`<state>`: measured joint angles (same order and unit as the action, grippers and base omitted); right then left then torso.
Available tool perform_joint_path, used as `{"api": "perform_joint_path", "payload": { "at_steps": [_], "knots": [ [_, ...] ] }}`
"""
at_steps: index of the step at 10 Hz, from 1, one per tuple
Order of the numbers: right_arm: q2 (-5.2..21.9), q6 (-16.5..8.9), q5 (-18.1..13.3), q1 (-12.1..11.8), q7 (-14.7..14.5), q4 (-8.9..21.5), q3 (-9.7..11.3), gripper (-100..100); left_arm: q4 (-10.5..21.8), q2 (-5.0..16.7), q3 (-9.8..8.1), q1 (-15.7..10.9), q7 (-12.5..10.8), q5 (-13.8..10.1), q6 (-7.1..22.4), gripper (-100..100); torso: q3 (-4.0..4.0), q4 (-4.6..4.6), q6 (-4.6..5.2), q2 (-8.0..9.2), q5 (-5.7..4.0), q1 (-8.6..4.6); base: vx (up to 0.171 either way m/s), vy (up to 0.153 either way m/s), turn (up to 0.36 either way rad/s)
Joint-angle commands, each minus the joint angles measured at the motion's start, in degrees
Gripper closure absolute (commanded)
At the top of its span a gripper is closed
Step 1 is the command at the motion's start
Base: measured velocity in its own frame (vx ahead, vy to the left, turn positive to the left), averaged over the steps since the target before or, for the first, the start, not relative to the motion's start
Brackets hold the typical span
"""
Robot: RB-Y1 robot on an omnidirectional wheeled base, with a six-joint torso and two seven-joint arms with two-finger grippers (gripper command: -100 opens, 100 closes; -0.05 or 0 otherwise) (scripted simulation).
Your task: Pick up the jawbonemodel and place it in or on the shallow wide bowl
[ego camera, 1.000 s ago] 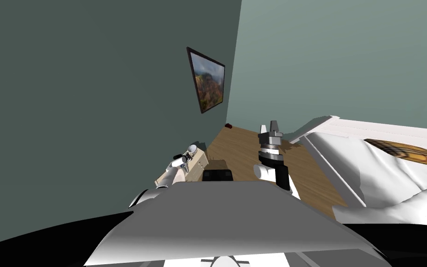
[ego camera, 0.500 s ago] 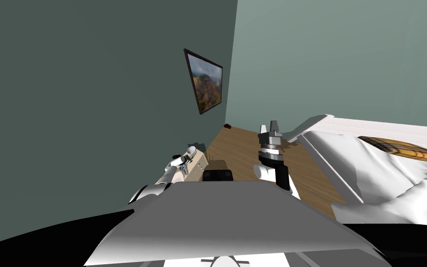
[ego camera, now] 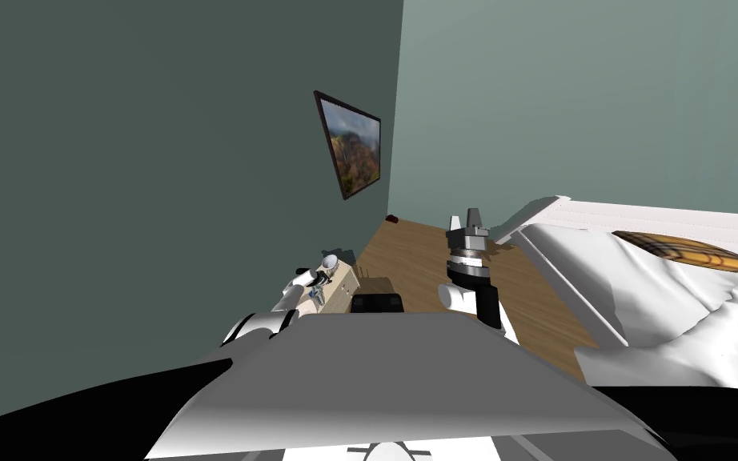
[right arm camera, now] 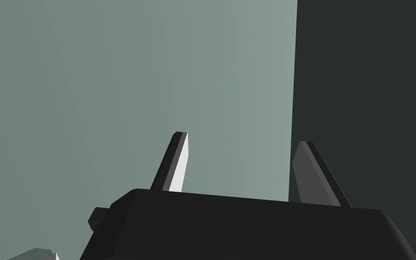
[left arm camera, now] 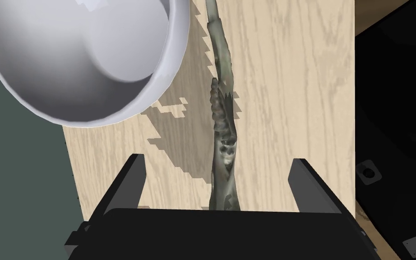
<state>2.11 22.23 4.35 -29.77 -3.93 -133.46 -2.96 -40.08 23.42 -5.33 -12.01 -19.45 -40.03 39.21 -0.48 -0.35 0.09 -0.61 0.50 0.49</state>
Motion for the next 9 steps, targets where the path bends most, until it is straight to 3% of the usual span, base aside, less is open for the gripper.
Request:
{"api": "perform_joint_path", "payload": {
  "at_steps": [1,2,3,5,6,7,9],
  "knots": [
    [0.00,0.00,0.00,0.00,0.00,0.00,0.00,0,0.00,0.00,0.00,0.00,0.00,0.00,0.00,-100,0.00,0.00,0.00,0.00,0.00,0.00,0.000,0.000,0.000],
    [0.00,0.00,0.00,0.00,0.00,0.00,0.00,0,0.15,0.04,-0.01,-0.08,-0.02,-0.06,0.14,0,0.01,-0.01,0.00,0.03,0.02,-0.01,0.000,0.000,0.000],
    [0.00,0.00,0.00,0.00,0.00,0.00,0.00,0,0.71,-0.77,-0.22,-0.05,0.30,0.58,-1.54,-100,0.01,0.00,0.00,0.03,0.02,0.00,0.005,-0.001,0.011],
    [0.00,0.00,0.00,0.00,0.00,0.00,0.00,0,1.30,-1.57,-0.43,-0.03,0.62,1.21,-3.20,-100,-0.02,-0.03,0.01,-0.01,0.06,0.01,0.005,-0.004,0.015],
    [0.00,0.00,0.00,0.00,0.00,0.00,0.00,0,1.25,-1.27,-0.36,-0.15,0.57,0.93,-2.53,-100,-0.03,-0.03,0.01,-0.02,0.06,0.01,0.000,0.000,0.000],
    [0.00,0.00,0.00,0.00,0.00,0.00,0.00,0,1.28,-1.32,-0.37,-0.14,0.60,0.98,-2.74,100,-0.02,-0.03,0.01,-0.01,0.06,0.02,0.000,0.000,0.000],
    [0.00,0.00,0.00,0.00,0.00,0.00,0.00,0,1.28,-1.32,-0.37,-0.14,0.59,0.97,-2.72,100,-0.02,-0.03,0.01,-0.01,0.06,0.04,0.000,0.000,0.000]
  ]
}}
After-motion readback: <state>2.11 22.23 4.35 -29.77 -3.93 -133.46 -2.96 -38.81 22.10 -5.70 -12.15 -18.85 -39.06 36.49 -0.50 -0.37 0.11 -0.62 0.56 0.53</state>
